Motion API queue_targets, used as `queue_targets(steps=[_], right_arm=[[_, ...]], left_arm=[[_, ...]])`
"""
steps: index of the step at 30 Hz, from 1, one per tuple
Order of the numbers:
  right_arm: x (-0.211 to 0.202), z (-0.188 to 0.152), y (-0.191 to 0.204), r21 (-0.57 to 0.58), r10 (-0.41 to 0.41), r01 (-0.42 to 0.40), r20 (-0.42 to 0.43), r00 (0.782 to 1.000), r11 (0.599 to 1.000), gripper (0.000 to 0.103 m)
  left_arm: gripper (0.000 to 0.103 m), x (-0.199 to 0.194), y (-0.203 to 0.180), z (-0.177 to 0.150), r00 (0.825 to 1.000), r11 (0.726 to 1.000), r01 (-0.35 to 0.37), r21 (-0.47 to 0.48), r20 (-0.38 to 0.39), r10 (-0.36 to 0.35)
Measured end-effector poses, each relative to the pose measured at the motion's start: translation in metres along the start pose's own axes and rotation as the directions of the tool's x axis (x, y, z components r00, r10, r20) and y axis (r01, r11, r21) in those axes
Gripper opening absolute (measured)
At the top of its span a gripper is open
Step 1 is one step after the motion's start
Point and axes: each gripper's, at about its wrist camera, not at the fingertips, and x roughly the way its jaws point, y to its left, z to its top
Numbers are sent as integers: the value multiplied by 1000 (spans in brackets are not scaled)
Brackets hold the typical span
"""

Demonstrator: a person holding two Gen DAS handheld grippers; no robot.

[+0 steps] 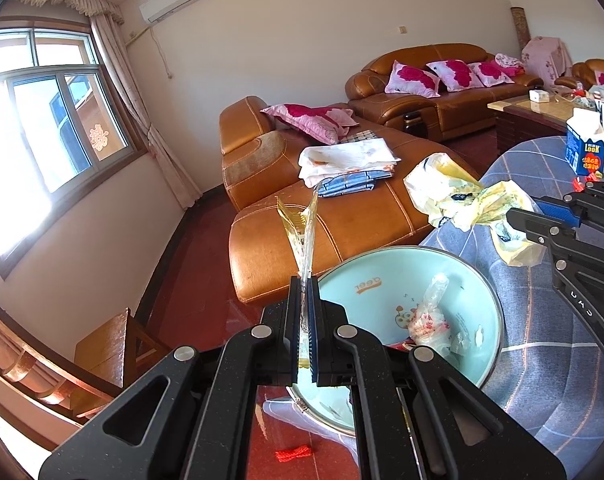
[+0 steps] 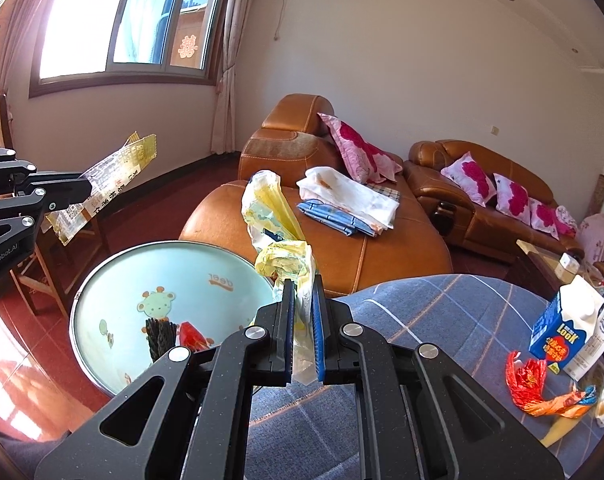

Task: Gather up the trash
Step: 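Carry the clear bottle and yellow wrapper over the light-blue bin with both grippers, then open both grippers to drop the bottle and yellow wrapper into the bin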

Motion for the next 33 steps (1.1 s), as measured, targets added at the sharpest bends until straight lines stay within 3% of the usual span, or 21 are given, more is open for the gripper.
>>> queue_targets(steps=[21,24,25,26,33], right_arm=[[6,-1,16,-74,66,-68,-27,997,995,11],[10,-1,18,-83,77,-81,-45,996,993,16],[10,-1,18,-82,72,-76,-48,996,994,26],[10,-1,18,-79,72,-76,-49,996,994,29],[11,-2,14,-62,62,-65,-49,997,996,32]], left_arm=[[7,12,-3,-4,999,1000,-2,10,-32,2],[19,13,-4,-5,999,1000,0,8,-32,1],[37,12,-4,-5,1000,1000,-7,6,-28,8],[43,12,-3,-6,1000,1000,-15,7,-23,15],[44,13,-1,-8,1000,1000,-15,8,-26,15]])
